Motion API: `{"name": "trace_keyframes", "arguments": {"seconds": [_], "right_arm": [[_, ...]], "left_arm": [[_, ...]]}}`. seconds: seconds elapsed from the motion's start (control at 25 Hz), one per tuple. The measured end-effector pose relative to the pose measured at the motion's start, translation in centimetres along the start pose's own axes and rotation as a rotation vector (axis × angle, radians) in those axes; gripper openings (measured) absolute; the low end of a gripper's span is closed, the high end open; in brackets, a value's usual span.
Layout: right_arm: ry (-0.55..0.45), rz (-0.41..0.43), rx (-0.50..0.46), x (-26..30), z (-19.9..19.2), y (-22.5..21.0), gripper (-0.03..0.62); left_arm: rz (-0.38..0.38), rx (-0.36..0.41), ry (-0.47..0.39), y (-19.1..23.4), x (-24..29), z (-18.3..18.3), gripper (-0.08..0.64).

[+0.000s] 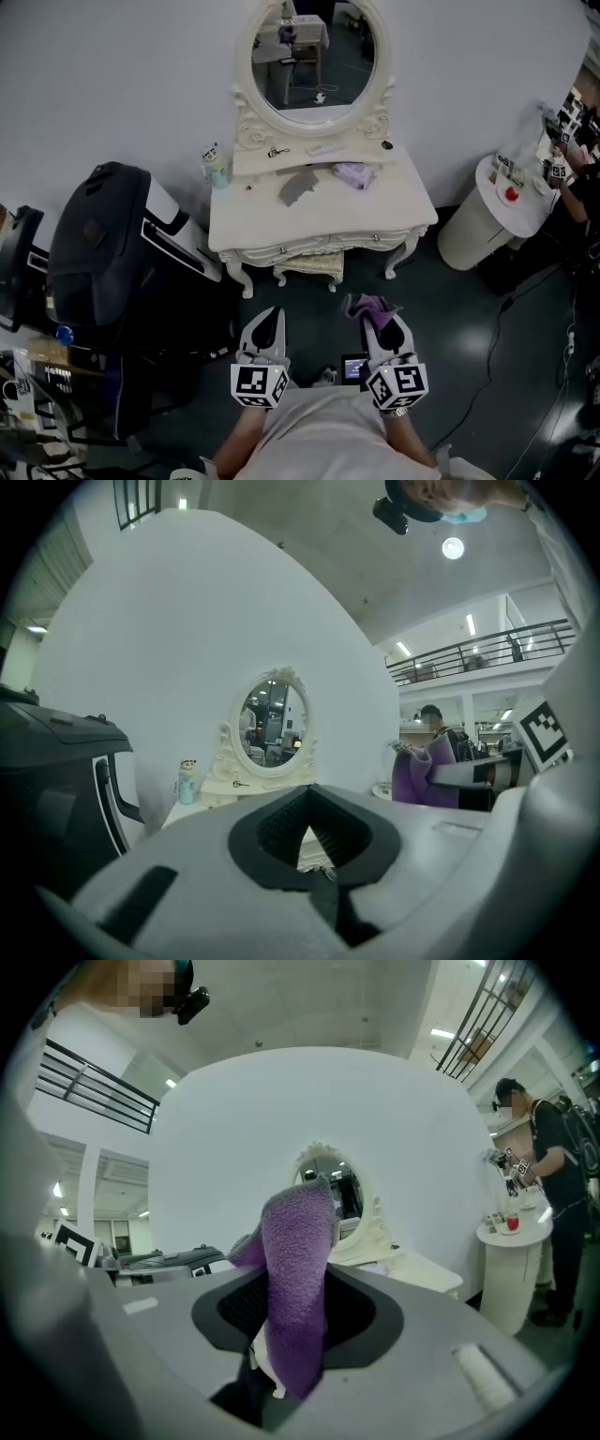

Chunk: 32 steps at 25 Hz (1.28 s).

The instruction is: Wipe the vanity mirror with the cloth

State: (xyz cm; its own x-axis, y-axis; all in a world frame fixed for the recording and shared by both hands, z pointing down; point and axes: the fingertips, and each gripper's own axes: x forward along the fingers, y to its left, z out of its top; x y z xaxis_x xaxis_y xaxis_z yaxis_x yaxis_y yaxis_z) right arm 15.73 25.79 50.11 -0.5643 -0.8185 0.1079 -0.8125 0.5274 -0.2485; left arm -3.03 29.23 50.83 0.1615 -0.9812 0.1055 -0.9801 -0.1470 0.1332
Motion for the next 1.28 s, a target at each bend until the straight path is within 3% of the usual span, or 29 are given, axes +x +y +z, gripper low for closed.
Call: {"name": "trace_keyframes", "arguments": {"seconds": [0.32, 0.64, 0.88, 1.28], "right_arm": [[0.044, 0.011, 0.004, 3.6, 0.8, -4.7, 0.155], [0.062, -0.041, 0.013, 7.4, 1.2, -8.3, 0.155], [0.051, -0.079, -0.001, 13.9, 3.4, -10.4, 0.155], [0.033, -0.075, -0.029, 28.7, 7.7, -9.4, 0.155]], "left_arm": [[0.086, -0.013, -0.017, 0.1, 4.6, 1.0, 0.003], [0.064, -0.020, -0.009, 1.1, 10.6, 0.9, 0.003], [0.033, -0.018, -0.053, 4.2, 17.7, 3.6, 0.003], [-0.002, -0.033, -0.068, 13.0, 29.2, 7.4, 0.003]]}}
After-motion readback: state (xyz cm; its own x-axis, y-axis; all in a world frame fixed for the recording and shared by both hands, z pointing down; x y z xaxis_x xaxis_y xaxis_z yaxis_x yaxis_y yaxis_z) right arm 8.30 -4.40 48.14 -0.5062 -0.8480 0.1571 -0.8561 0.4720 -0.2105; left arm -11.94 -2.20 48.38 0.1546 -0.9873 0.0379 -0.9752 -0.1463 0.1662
